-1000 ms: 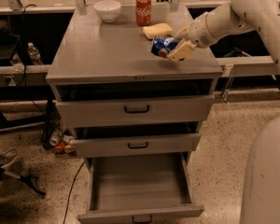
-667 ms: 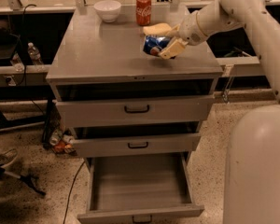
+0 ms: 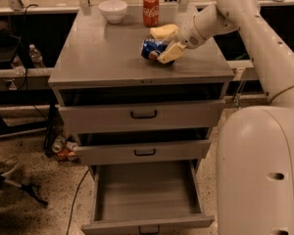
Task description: Pick pepsi can from bottom drawer and place on counter
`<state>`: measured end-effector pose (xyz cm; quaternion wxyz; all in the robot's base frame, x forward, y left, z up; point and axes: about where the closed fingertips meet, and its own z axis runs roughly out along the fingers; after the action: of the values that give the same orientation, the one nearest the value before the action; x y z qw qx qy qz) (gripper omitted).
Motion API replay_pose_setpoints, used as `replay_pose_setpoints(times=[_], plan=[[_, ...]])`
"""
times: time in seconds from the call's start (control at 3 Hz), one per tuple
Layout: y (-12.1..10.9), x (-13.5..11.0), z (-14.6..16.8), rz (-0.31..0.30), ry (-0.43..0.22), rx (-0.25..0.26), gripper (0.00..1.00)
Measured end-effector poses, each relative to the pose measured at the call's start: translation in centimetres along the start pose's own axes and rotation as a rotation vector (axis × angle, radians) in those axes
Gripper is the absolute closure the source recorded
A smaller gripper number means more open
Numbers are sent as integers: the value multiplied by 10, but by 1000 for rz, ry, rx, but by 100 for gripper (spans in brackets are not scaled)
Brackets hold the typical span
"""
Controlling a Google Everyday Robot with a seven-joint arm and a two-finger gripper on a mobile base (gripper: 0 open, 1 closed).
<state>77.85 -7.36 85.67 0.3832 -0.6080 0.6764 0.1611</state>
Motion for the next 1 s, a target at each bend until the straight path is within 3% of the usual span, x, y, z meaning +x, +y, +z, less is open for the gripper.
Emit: replay_pose_setpoints(times=[0.33,1.0], plan=[[-2,-1,17,6,-5,-27,51],[-3,-2,24,11,-6,-40,4]])
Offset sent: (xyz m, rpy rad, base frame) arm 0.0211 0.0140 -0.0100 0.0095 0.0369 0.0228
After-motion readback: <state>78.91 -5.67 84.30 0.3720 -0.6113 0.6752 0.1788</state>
